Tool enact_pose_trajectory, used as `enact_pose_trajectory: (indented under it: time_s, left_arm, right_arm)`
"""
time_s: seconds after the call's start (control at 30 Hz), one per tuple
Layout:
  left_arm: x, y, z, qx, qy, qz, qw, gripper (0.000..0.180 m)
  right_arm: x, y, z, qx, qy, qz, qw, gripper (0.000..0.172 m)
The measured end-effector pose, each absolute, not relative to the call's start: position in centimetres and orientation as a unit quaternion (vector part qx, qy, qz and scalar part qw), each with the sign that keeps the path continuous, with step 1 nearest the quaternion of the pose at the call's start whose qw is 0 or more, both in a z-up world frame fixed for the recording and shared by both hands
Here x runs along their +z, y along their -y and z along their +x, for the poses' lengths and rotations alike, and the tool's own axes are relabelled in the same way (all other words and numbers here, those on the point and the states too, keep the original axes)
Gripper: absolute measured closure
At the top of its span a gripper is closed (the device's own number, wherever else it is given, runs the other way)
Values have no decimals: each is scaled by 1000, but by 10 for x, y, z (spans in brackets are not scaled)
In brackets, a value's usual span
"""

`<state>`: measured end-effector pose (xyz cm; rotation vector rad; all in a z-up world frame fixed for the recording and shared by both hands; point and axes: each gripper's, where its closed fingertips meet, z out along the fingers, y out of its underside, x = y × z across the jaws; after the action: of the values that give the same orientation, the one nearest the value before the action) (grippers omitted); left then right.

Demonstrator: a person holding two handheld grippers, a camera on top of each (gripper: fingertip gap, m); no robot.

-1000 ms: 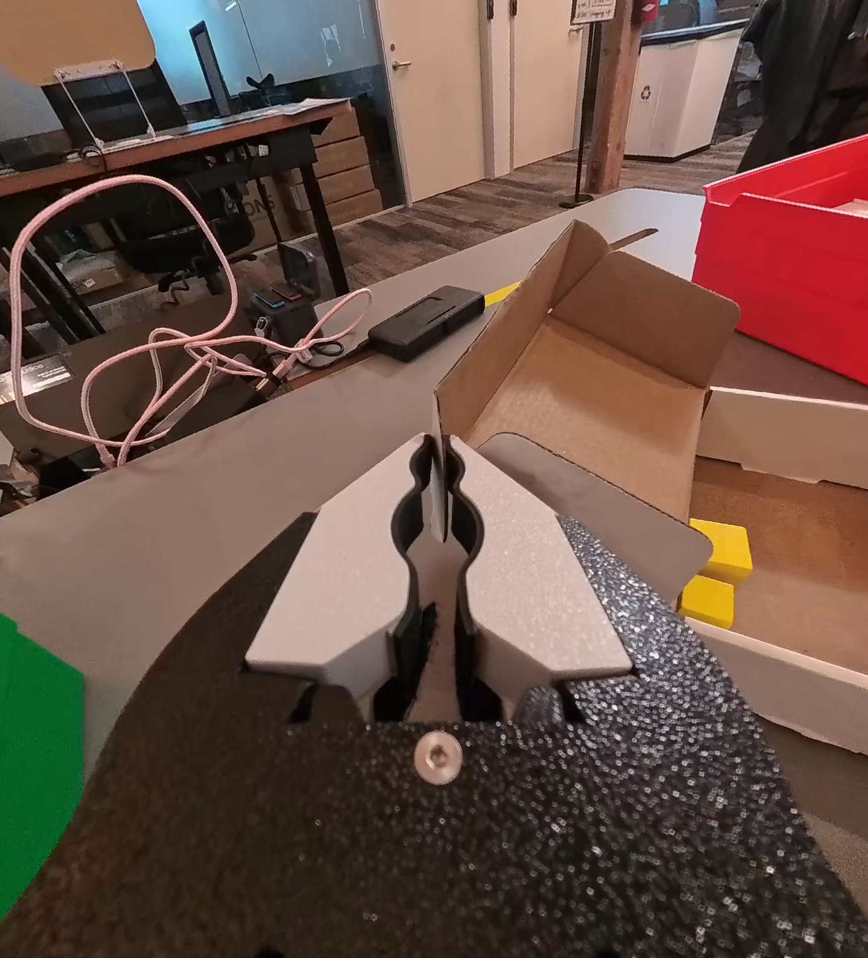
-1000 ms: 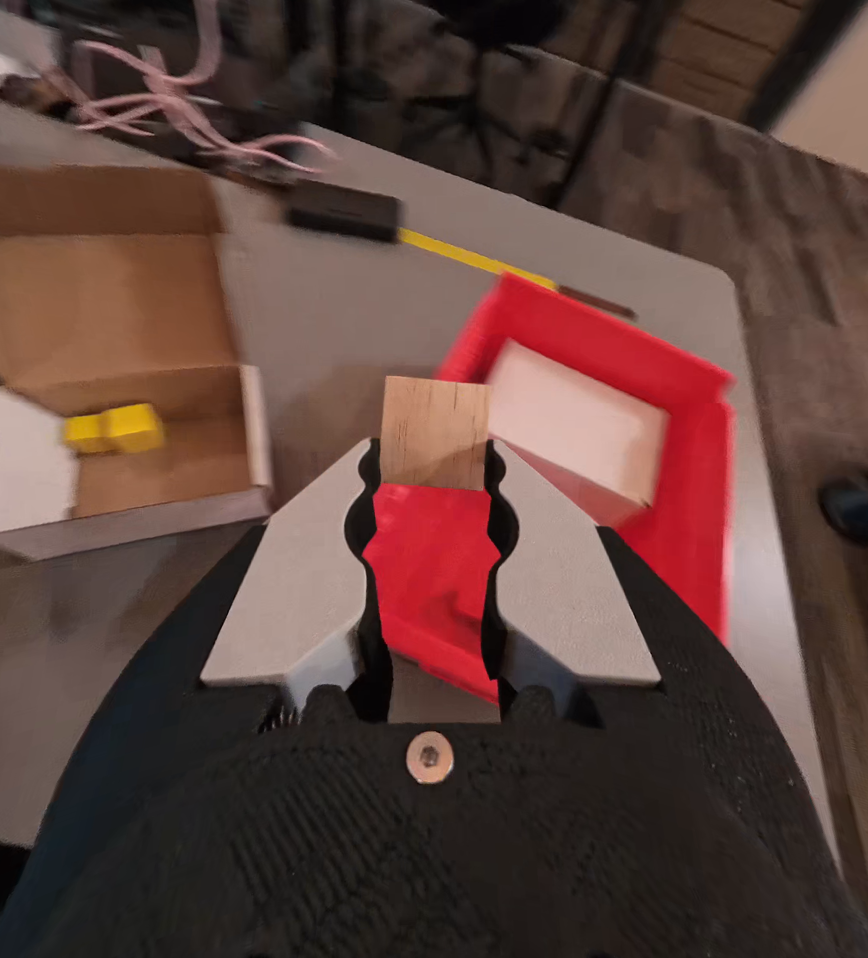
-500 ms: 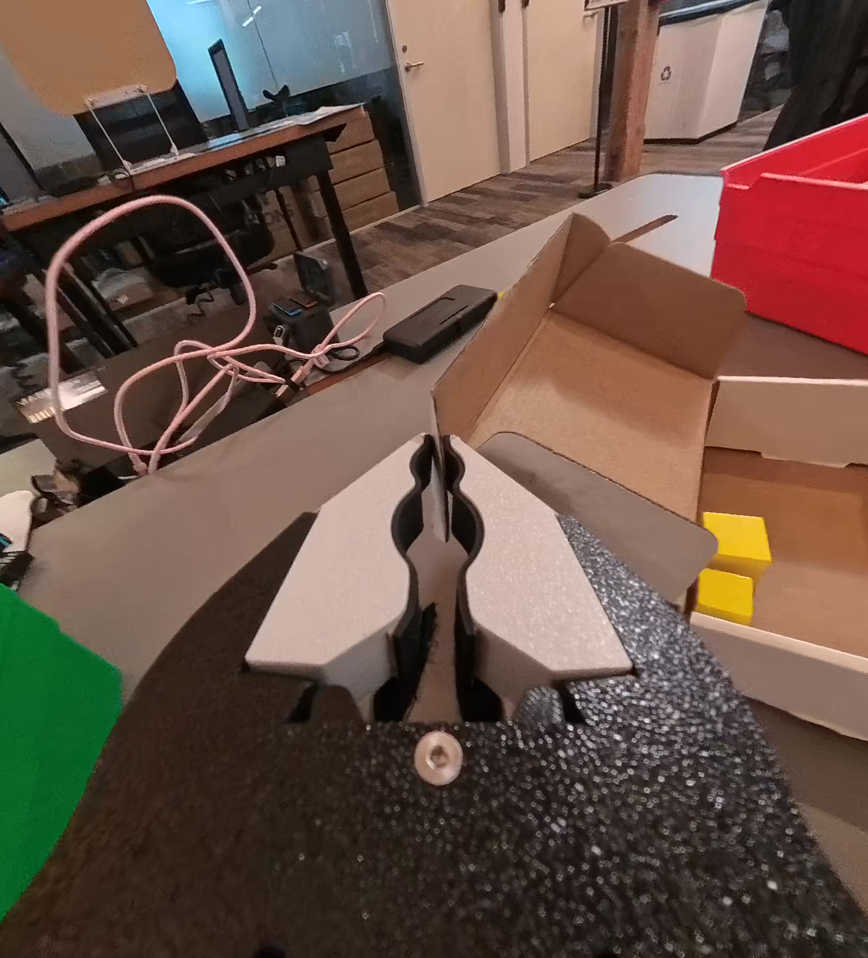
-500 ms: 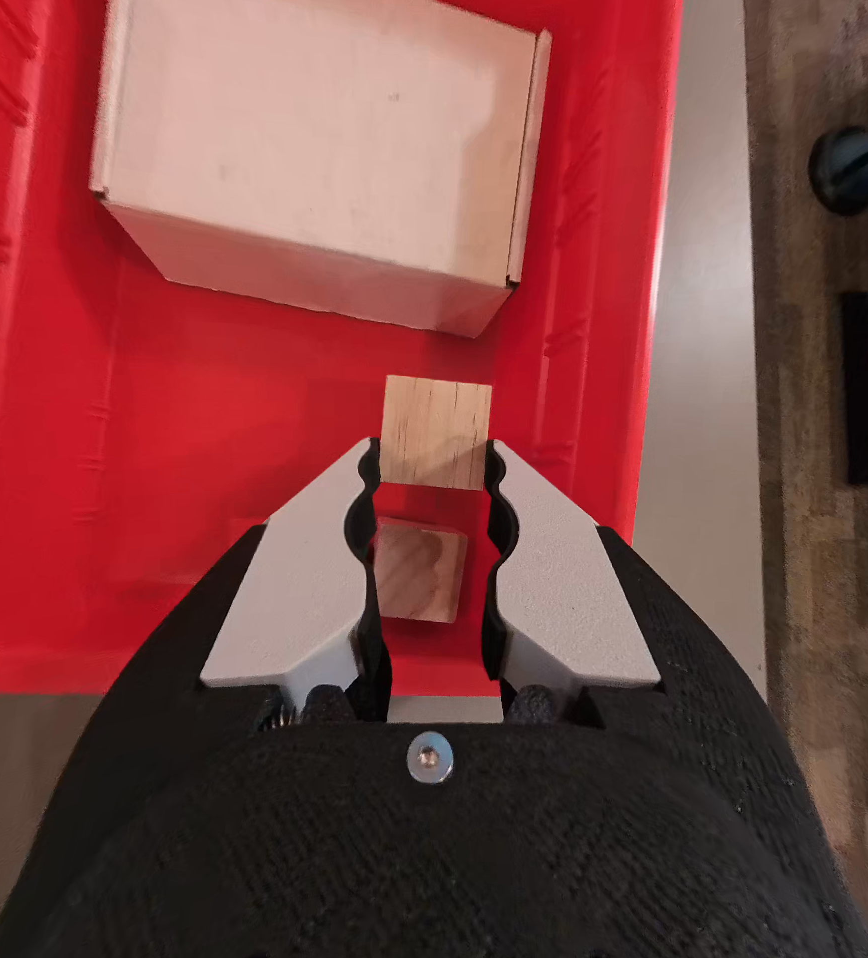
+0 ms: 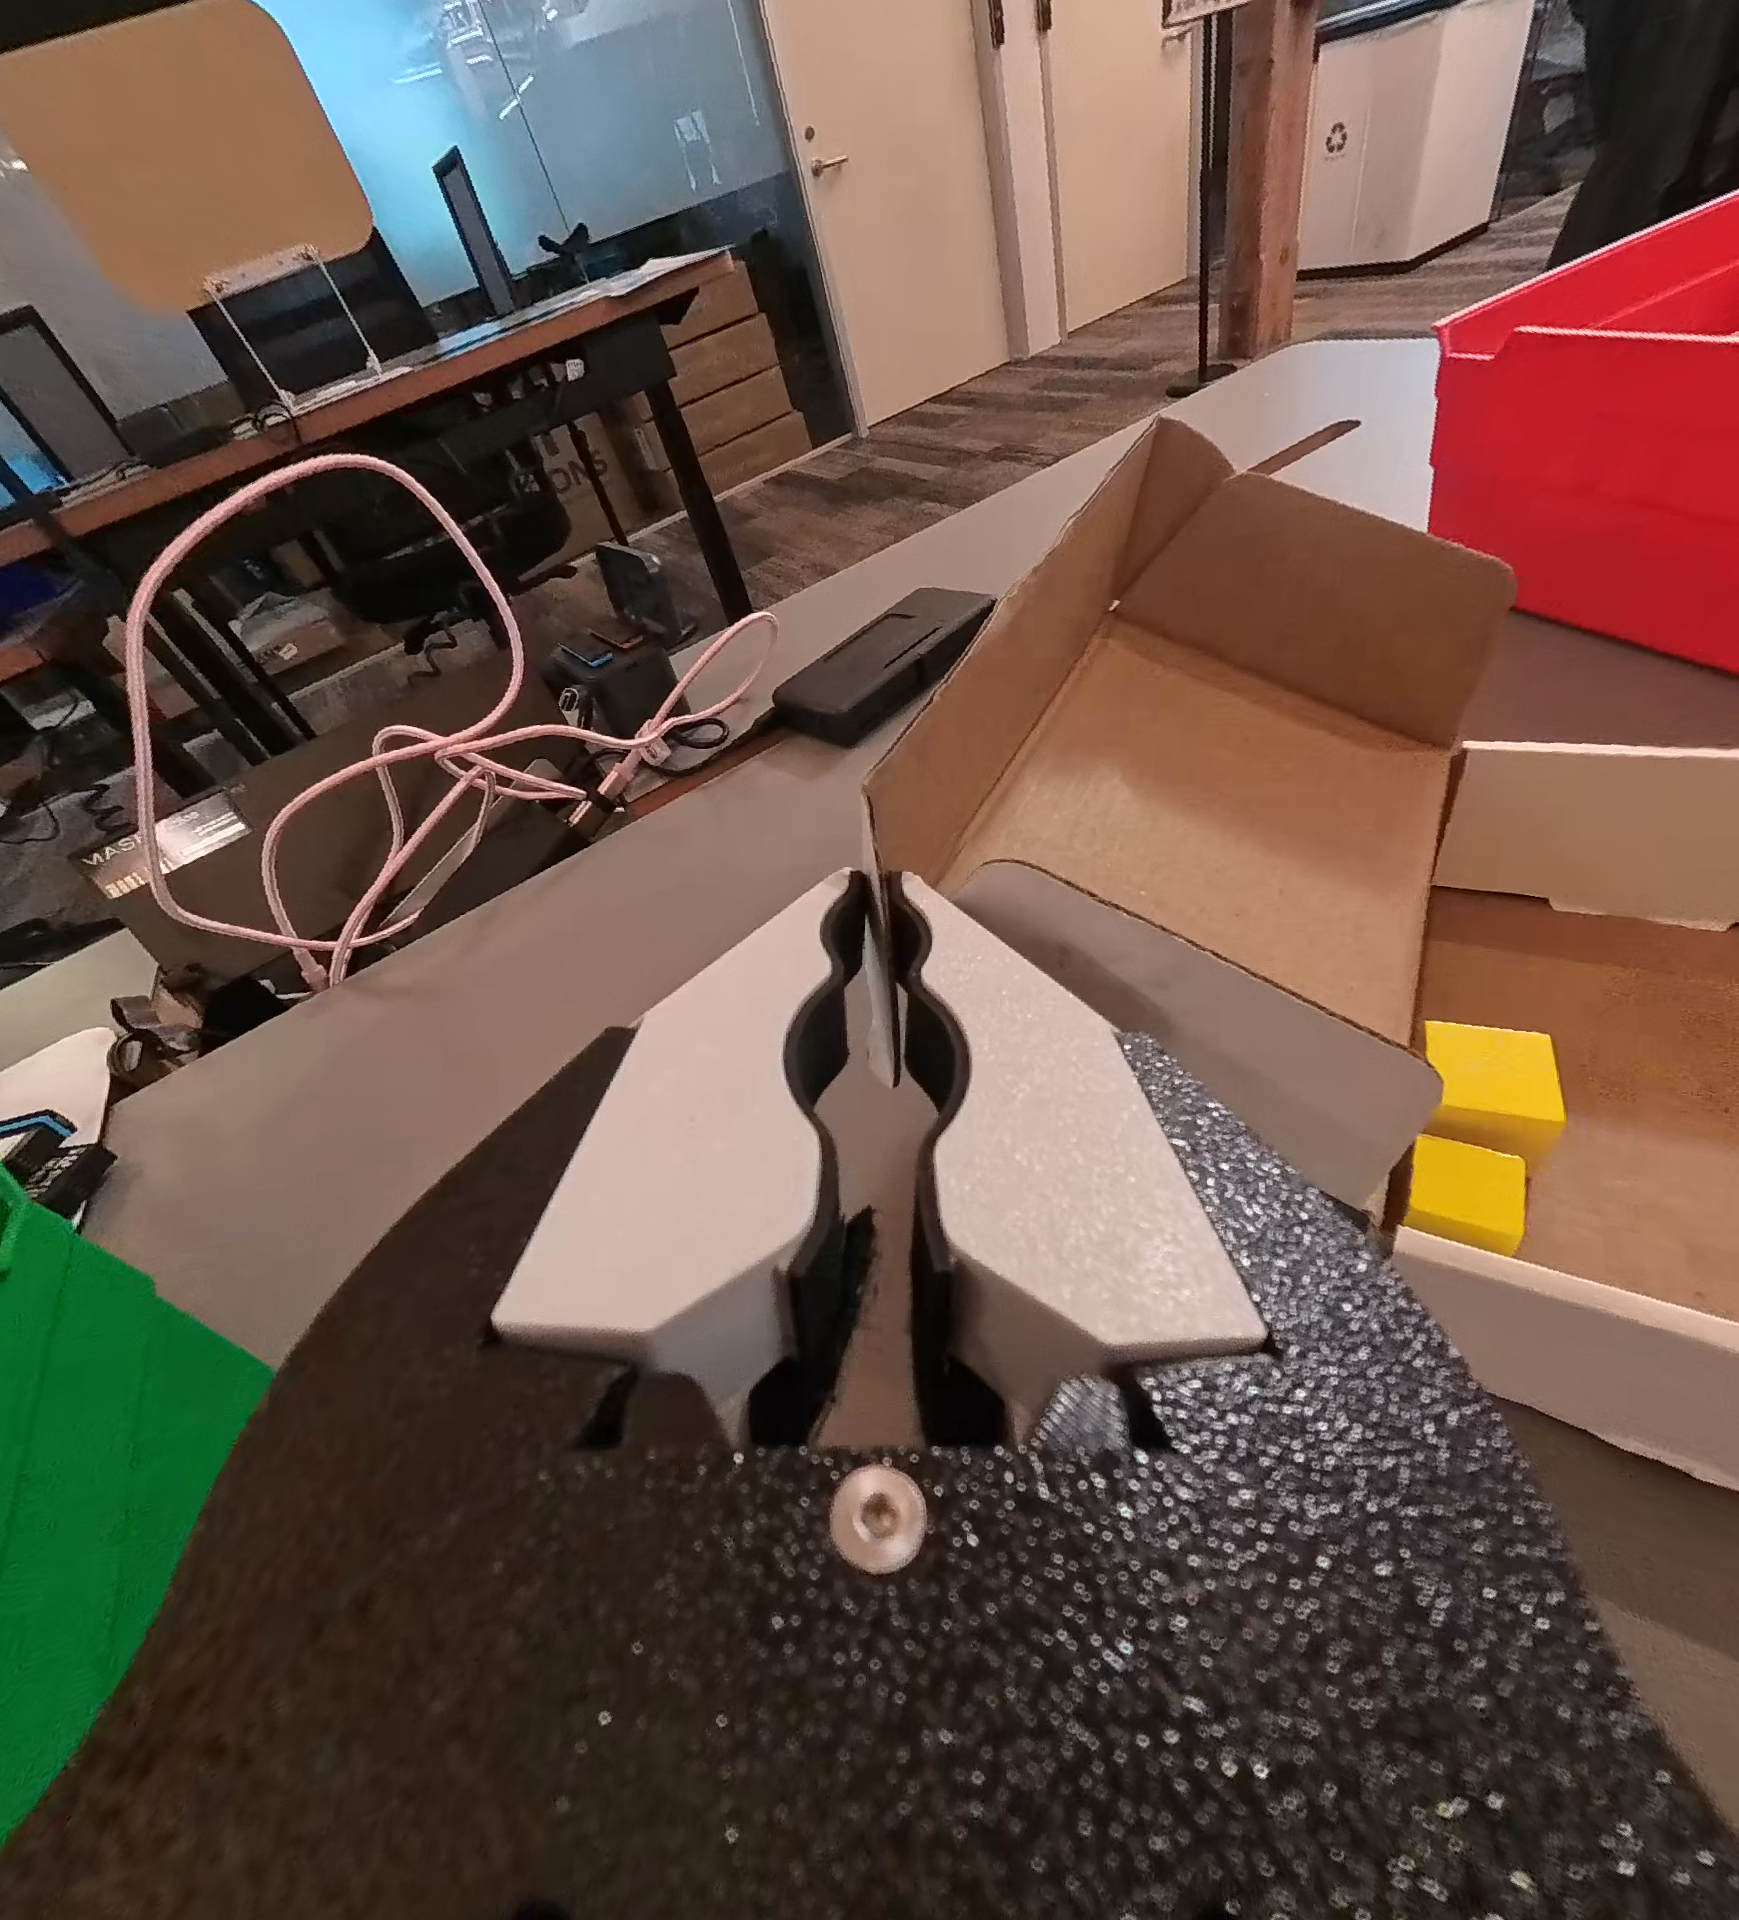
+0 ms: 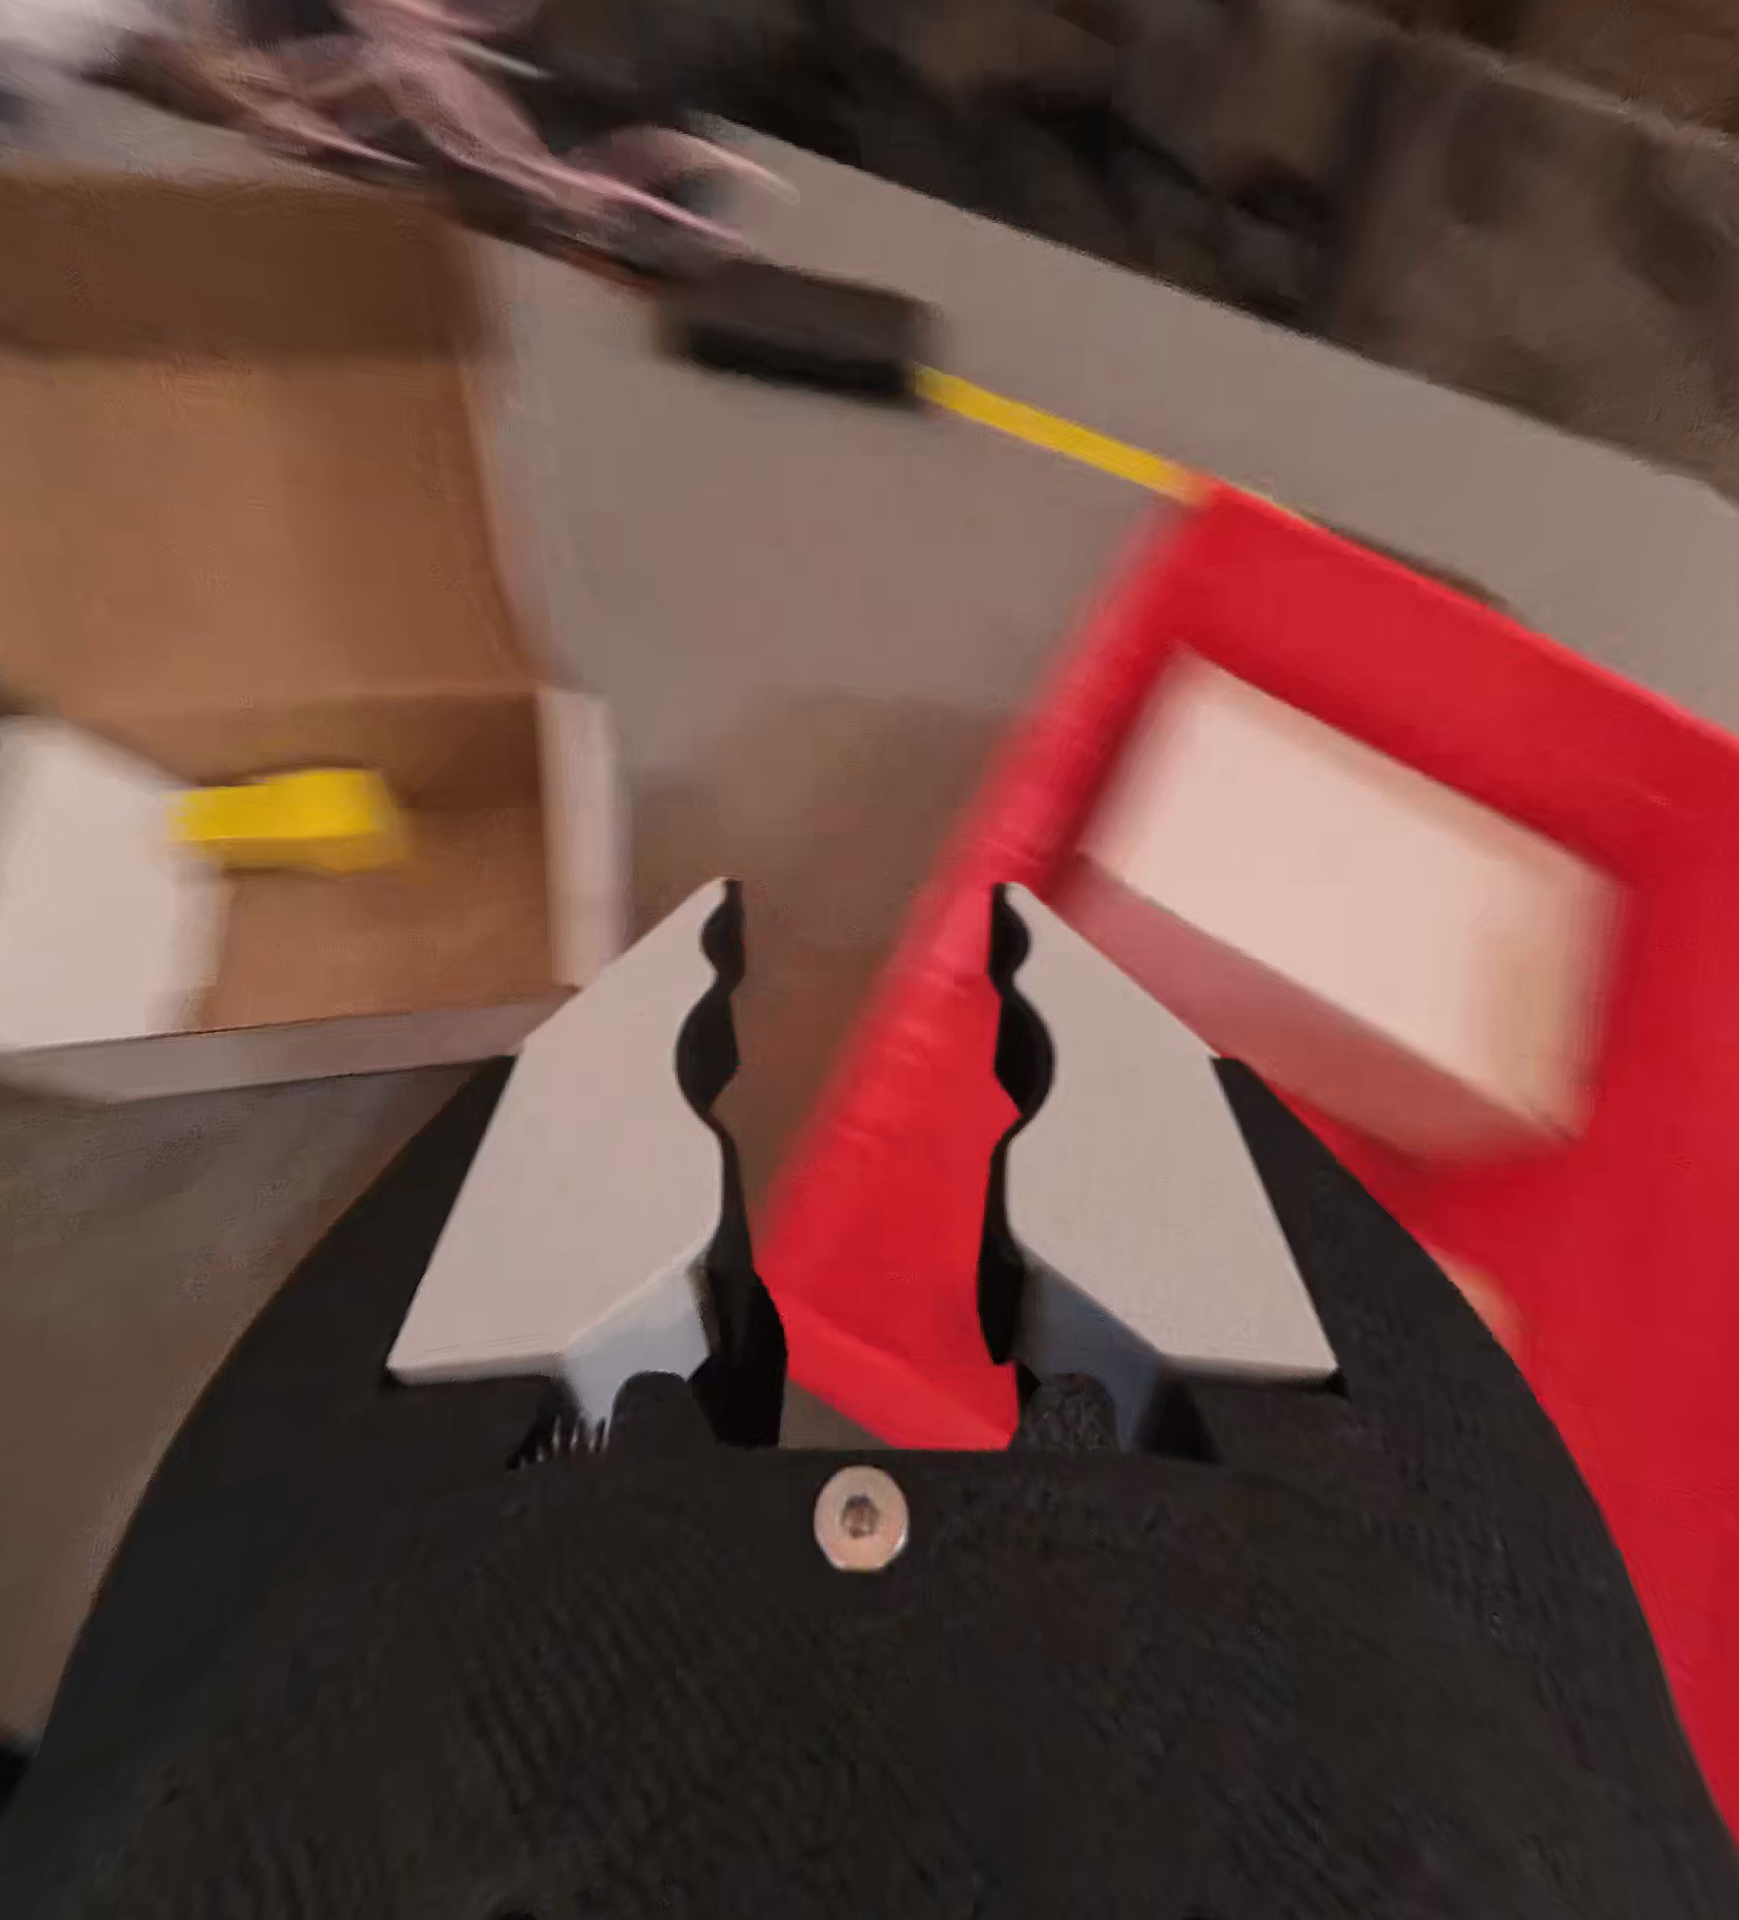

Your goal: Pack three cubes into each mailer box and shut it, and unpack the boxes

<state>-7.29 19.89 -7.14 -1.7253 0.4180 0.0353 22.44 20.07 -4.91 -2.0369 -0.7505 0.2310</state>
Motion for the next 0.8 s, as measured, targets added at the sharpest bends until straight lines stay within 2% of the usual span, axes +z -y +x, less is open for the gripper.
enact_pose_trajectory:
  time_s: [0.03, 0.07, 0.2, 0.4, 0.57, 0.67, 0.8]
  left_arm:
    - [-72, -199, -73, 16, -183, -753, 632, 179]
    - [-72, -199, -72, 16, -184, -753, 632, 179]
    - [-73, -199, -73, 11, -178, -756, 630, 179]
    - [-73, -199, -73, 10, -179, -757, 628, 179]
    - [-72, -198, -72, 12, -182, -756, 629, 179]
    - [-73, -199, -72, 12, -183, -757, 627, 179]
    - [-74, -199, -72, 11, -184, -758, 626, 179]
  right_arm:
    - [-47, -182, 182, 149, 366, -796, 458, 134]
    - [-50, -166, 147, 183, 413, -773, 446, 136]
    - [-92, -138, 72, 165, 519, -745, 385, 133]
    - [-150, -147, 48, 132, 541, -785, 271, 124]
    - [-165, -159, 48, 109, 536, -802, 241, 126]
    - [-173, -161, 45, 124, 538, -805, 218, 139]
    - [-159, -160, 42, 147, 534, -793, 253, 144]
